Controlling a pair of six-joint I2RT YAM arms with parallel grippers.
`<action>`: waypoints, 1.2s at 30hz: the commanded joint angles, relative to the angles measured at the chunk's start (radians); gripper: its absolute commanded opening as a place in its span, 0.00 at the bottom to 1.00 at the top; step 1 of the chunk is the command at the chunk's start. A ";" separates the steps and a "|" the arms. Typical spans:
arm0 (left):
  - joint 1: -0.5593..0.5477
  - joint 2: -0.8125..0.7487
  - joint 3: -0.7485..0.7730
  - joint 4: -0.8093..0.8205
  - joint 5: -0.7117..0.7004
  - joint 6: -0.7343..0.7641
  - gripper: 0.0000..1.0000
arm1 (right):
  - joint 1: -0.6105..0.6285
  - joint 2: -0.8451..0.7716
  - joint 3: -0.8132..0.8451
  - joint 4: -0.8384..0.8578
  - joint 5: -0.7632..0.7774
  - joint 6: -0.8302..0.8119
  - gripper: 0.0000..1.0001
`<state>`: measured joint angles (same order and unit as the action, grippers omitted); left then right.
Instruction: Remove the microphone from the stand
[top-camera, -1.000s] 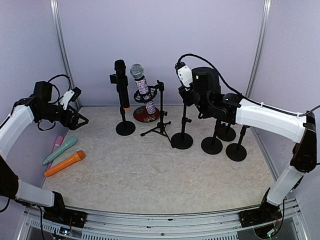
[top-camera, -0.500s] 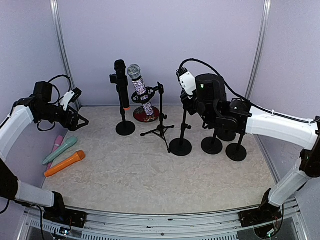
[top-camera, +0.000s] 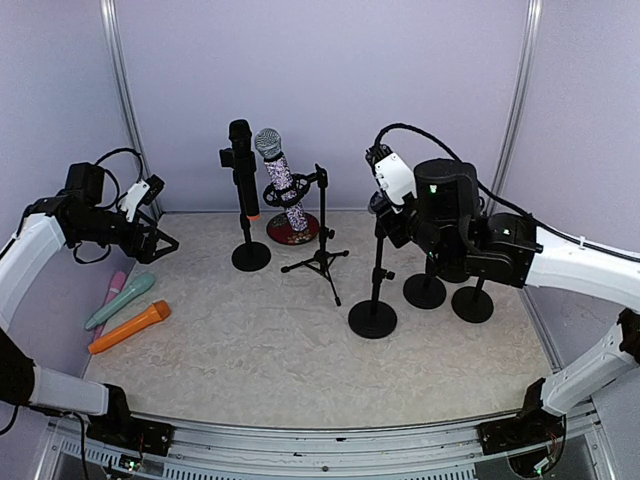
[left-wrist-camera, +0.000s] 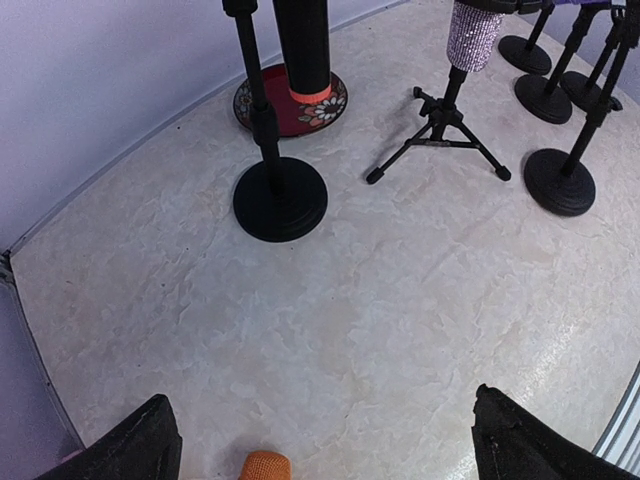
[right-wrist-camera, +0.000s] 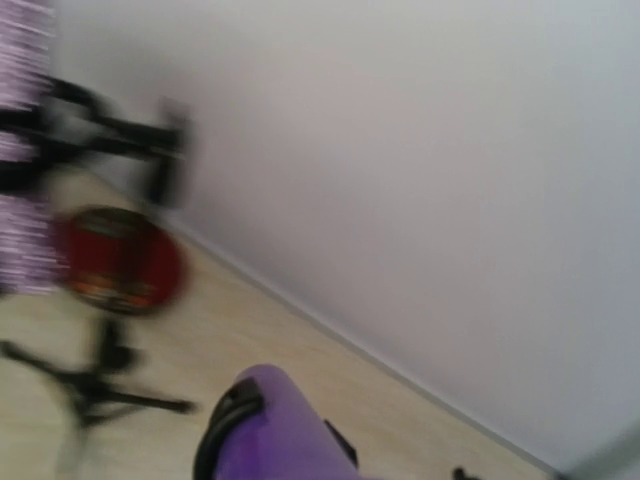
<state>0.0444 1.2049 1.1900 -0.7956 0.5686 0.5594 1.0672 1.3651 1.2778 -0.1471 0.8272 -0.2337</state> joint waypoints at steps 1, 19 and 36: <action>-0.005 -0.023 -0.009 -0.016 0.016 0.001 0.99 | 0.102 -0.059 0.003 0.104 -0.096 0.087 0.00; -0.006 -0.047 -0.004 -0.067 0.108 0.004 0.98 | 0.272 0.282 0.189 0.507 -0.181 -0.190 0.00; -0.107 -0.013 0.058 -0.066 0.227 -0.082 0.92 | 0.227 0.668 0.575 0.814 -0.315 -0.412 0.00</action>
<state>-0.0143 1.1790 1.2259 -0.8825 0.7540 0.5201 1.3136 2.0018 1.7718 0.4309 0.5613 -0.5896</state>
